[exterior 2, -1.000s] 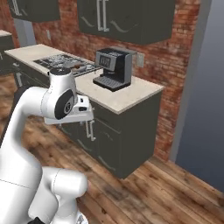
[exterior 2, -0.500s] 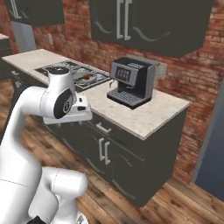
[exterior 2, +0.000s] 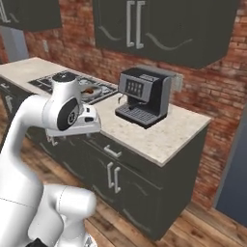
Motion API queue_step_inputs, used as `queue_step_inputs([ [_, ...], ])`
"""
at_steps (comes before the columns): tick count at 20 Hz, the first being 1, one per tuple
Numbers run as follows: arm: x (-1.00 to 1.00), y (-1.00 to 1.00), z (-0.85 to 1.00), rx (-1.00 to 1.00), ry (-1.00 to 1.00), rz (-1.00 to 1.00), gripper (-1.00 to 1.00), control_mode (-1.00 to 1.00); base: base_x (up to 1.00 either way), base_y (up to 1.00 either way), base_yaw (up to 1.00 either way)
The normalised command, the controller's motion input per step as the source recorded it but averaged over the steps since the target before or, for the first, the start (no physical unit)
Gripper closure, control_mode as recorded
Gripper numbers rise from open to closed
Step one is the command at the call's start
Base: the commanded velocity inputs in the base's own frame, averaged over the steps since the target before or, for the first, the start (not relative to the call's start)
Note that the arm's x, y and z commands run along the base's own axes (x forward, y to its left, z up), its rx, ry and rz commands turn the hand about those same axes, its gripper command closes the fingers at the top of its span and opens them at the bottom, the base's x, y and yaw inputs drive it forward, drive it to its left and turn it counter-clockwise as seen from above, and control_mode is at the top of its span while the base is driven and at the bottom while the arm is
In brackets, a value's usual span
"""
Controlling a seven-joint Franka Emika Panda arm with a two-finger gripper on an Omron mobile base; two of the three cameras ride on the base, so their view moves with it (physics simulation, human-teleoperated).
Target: Take the chicken drumsticks from the pan and place one on each plate on the dining counter.
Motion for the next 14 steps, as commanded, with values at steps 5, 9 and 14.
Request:
queue_step_inputs([
  [5, 0.0, 0.0, 0.0, 0.0, 0.0, 0.0, -1.0, 1.0, 1.0, 0.26, -0.01],
  [9, 0.0, 0.0, 0.0, 0.0, 0.0, 0.0, -1.0, 1.0, 1.0, 0.1, 0.02],
  [14, 0.0, 0.0, 0.0, 0.0, 0.0, 0.0, -1.0, 1.0, 1.0, 0.4, -0.06],
])
